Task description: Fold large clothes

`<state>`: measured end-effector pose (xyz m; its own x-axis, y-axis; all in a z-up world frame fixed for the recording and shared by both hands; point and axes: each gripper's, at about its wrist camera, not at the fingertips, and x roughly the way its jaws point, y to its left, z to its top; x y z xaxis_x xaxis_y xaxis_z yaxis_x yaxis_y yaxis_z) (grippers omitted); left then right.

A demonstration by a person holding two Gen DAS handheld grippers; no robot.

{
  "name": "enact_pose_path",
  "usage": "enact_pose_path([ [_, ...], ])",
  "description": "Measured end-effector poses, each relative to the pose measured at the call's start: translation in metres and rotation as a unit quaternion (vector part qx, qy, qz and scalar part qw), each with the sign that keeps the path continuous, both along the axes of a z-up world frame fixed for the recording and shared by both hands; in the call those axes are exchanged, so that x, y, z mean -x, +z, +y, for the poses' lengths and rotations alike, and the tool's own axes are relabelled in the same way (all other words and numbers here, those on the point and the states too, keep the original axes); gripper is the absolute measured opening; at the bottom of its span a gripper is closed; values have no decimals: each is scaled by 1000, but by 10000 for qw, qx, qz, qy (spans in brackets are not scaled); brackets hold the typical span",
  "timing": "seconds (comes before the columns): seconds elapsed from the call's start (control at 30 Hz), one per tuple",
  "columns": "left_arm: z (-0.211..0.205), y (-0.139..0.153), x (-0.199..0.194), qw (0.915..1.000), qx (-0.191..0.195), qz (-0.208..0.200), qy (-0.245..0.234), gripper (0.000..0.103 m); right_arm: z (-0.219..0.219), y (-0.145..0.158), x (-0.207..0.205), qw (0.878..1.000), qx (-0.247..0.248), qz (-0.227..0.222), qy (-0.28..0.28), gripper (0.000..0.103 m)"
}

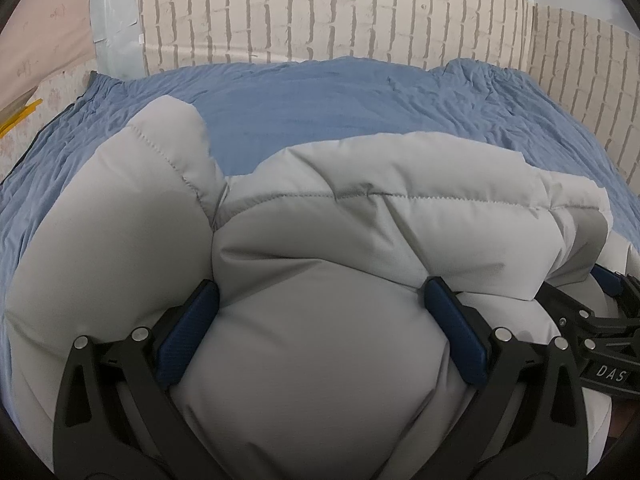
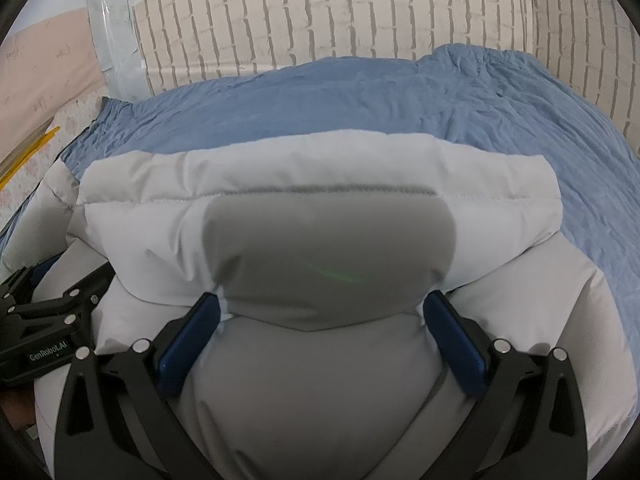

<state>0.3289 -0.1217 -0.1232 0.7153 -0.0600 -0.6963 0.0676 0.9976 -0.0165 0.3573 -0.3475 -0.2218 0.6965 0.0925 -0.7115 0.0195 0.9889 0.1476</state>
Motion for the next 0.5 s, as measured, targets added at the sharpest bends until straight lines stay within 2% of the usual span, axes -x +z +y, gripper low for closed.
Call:
enact_pose_path([
  [0.2,-2,-2,-2,10000,-53,33,9,100,2,-5,1,10000,19,65,5,102],
  [0.33,-5,2,7,9995,-218,213,-72,100,0,2,21,9990,-67,369,223,101],
  [0.43,8,23,31,9984,-191,302,-444,100,-9,34,45,9967,-186,540,579,101],
  [0.5,20,47,61,9967,-461,131,-657,100,-17,75,70,9971,68,262,713,101],
])
